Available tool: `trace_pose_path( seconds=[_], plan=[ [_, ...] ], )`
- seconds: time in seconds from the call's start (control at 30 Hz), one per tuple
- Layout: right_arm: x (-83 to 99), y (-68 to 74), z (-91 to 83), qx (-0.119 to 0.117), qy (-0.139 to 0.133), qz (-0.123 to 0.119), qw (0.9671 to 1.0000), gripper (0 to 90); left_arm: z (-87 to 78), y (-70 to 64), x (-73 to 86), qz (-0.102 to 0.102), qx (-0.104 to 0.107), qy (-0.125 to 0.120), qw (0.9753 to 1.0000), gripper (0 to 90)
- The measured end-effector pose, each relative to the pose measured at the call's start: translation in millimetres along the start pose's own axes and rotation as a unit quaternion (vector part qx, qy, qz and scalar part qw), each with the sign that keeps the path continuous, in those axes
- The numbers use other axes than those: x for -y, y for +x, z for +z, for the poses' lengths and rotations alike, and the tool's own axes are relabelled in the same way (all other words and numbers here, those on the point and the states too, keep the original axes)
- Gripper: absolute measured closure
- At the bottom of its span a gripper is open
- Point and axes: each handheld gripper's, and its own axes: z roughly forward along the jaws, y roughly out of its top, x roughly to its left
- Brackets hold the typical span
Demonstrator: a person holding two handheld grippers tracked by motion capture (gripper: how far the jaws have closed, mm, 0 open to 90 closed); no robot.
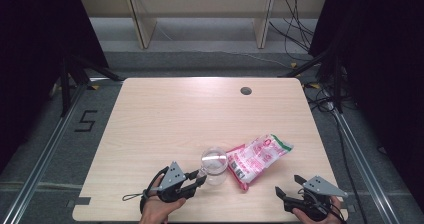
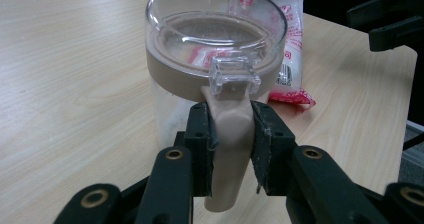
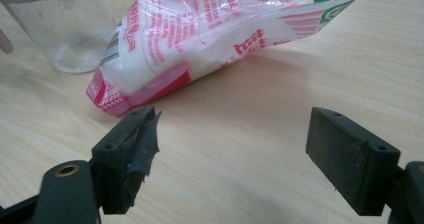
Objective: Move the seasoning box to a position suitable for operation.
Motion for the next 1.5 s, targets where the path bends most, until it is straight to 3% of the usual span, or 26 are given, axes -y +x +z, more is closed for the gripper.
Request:
trace_pose_path(
  seconds=[0.07, 0.1, 0.13, 0.2, 0.27, 0.3, 0.33, 0.4, 0.47, 0.5, 0.57, 0.6, 0.7, 0.87, 0.9, 1.03, 1.1, 1.17, 1.27, 1.5],
  plan=[
    [-0.8, -3.2, 0.7, -0.004, -0.009, -0.018, 0.9998, 21.9, -0.7, -1.1, -1.6, 0.014, -0.009, 0.007, 0.9998, 71.9],
    [-0.7, -3.3, 1.8, 0.005, -0.016, -0.021, 0.9996, 22.1, -0.4, -2.0, -2.4, 0.017, -0.014, 0.008, 0.9997, 72.0],
    [-0.8, -1.0, 0.1, 0.004, -0.009, -0.005, 0.9999, 22.2, -0.2, -1.8, -2.8, 0.017, -0.018, 0.007, 0.9997, 72.1],
    [-0.5, -3.5, 0.8, -0.002, -0.016, -0.013, 0.9998, 22.2, 0.7, 0.7, -3.2, 0.015, -0.024, 0.003, 0.9996, 72.1],
    [-0.4, -3.1, 0.2, 0.002, -0.018, -0.008, 0.9998, 22.6, -0.1, 4.0, -4.0, 0.007, -0.03, -0.001, 0.9995, 72.2],
    [-0.6, -2.4, -0.4, -0.002, -0.02, 0.0, 0.9998, 22.8, -0.9, 6.0, -4.8, 0.012, -0.033, 0.001, 0.9994, 72.2],
    [-0.9, -4.6, 0.3, -0.005, -0.022, -0.012, 0.9997, 22.8, -1.3, 7.2, -5.5, 0.017, -0.034, 0.003, 0.9993, 72.3],
    [-0.2, -2.7, 0.2, 0.0, -0.018, -0.003, 0.9998, 22.8, -0.1, 8.9, -6.1, 0.03, -0.038, 0.004, 0.9988, 72.3],
    [-0.9, -4.3, 0.3, -0.006, -0.022, -0.011, 0.9997, 22.8, 2.7, 9.1, -5.7, 0.039, -0.043, 0.006, 0.9983, 72.3],
    [-0.9, -4.9, 1.0, -0.002, -0.023, -0.016, 0.9996, 22.8, 3.1, 8.4, -5.6, 0.043, -0.047, 0.009, 0.9979, 72.3],
    [-0.4, -2.7, 0.0, -0.003, -0.017, -0.003, 0.9998, 22.8, 3.6, 10.7, -7.1, 0.047, -0.043, 0.012, 0.9979, 72.3],
    [-0.6, -4.4, 0.7, -0.002, -0.021, -0.013, 0.9997, 22.8, 2.9, 11.9, -7.9, 0.046, -0.048, 0.012, 0.9977, 72.3],
    [-0.7, -3.2, -0.1, -0.004, -0.022, -0.004, 0.9997, 22.9, 1.5, 20.2, -8.8, 0.058, -0.058, 0.012, 0.9965, 72.1],
    [-1.2, -5.3, 0.6, 0.0, -0.026, -0.023, 0.9994, 23.0, -0.3, 30.7, -11.1, 0.072, -0.072, 0.022, 0.9945, 72.2],
    [-1.1, -5.4, 0.7, -0.002, -0.024, -0.022, 0.9995, 23.0, 0.7, 34.4, -12.2, 0.086, -0.073, 0.015, 0.9935, 72.3],
    [-1.0, -6.8, -0.1, -0.003, -0.022, -0.019, 0.9996, 23.1, 0.6, 39.6, -10.7, 0.084, -0.078, 0.01, 0.9934, 72.6],
    [-0.5, -6.3, 0.6, -0.009, -0.022, -0.004, 0.9997, 23.1, 0.1, 41.6, -10.5, 0.087, -0.078, 0.014, 0.993, 72.6],
    [-0.3, -6.3, 0.6, -0.007, -0.021, -0.005, 0.9997, 23.1, 0.6, 43.4, -9.4, 0.079, -0.079, 0.011, 0.9937, 72.6],
    [-0.6, -6.2, 0.0, -0.008, -0.025, -0.006, 0.9996, 23.1, -0.6, 46.8, -7.7, 0.085, -0.082, 0.015, 0.9928, 72.8],
    [-0.1, -7.0, 1.1, -0.007, -0.022, -0.009, 0.9997, 23.1, -0.2, 46.4, -7.3, 0.079, -0.082, 0.014, 0.9934, 72.9]
  ],
)
